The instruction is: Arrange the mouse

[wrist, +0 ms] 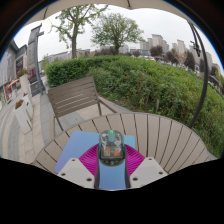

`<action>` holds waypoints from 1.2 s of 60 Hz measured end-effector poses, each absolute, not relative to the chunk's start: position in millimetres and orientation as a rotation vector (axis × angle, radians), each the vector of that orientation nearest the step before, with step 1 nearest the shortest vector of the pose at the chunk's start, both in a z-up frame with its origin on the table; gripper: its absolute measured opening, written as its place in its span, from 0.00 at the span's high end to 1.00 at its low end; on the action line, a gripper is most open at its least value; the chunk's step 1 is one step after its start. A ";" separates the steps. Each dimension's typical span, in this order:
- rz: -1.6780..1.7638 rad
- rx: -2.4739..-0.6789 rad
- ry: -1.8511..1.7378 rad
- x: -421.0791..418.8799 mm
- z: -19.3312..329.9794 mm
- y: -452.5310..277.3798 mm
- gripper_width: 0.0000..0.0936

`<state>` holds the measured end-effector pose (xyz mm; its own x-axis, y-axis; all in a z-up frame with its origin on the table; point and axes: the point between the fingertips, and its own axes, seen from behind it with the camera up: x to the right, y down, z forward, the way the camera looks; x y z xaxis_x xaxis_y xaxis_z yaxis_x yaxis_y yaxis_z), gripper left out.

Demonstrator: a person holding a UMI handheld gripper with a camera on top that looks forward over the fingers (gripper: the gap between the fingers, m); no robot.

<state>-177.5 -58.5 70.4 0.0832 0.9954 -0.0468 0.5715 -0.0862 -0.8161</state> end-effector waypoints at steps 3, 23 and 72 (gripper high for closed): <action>0.824 -1.730 -1.582 -185.7 48.0 -78.4 0.63; 0.672 -1.845 -1.606 -172.0 1.3 -105.5 0.07; 0.512 -1.950 -1.510 125.4 188.5 -98.2 0.09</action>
<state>125.4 -98.2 188.5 0.2739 0.9596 0.0640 0.7224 -0.1613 -0.6723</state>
